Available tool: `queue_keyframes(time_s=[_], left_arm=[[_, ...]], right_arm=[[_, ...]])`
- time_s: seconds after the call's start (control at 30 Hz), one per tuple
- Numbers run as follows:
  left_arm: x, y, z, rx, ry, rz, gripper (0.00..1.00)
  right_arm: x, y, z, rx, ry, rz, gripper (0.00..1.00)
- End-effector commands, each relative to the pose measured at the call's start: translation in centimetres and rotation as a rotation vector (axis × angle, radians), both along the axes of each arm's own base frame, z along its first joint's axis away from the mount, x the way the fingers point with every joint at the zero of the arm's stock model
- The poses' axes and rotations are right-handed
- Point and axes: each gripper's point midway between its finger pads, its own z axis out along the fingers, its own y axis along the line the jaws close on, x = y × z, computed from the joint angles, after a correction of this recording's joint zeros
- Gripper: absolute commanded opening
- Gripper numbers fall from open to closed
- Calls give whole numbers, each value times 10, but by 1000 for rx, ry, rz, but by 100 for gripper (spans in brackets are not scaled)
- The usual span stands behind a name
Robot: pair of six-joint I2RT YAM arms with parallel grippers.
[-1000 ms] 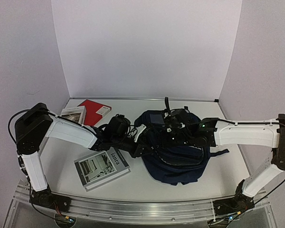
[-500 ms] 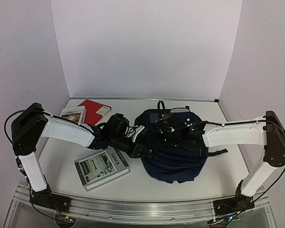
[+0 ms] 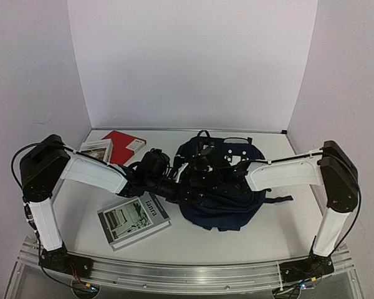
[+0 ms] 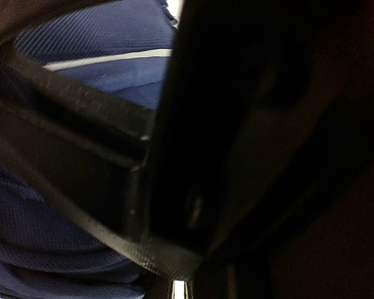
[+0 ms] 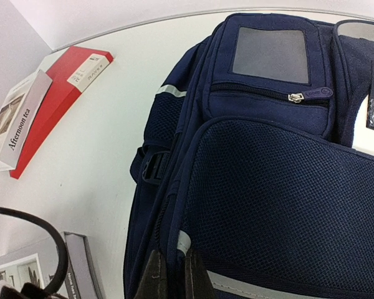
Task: Pack the student bag
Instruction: Zip the student bag at the center of the board.
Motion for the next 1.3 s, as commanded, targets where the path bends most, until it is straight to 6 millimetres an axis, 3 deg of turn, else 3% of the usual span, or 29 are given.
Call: queue_keyframes(time_s=[0.0,0.07,0.2,0.3,0.4,0.5,0.63,0.77,0.87,1.1,1.27], left_arm=[[-18,-24,41,-158,-19,-30,0],[-7,-12,31,-125,13,45,0],[10,12,9,-79,95,141,0],[17,26,-2,-54,117,177,0],[21,34,-5,-36,117,191,0],[24,41,-4,-12,103,202,0],[29,51,-5,25,76,222,0],[32,56,-3,46,61,225,0],[33,58,-4,67,58,225,0],[35,60,-8,112,72,241,0],[39,58,-9,131,84,247,0]], right_arm=[[30,22,55,162,-157,-48,0],[28,15,61,154,-171,-58,6],[18,-12,69,100,-178,-92,29],[8,-41,78,46,-185,-132,58],[5,-75,77,-6,-178,-186,73],[10,-110,69,-40,-138,-209,87],[28,-156,58,-64,-71,-224,98],[43,-193,35,-34,41,-201,98],[46,-204,13,10,135,-154,96],[22,-180,-28,102,306,1,76],[5,-177,-50,138,379,12,63]])
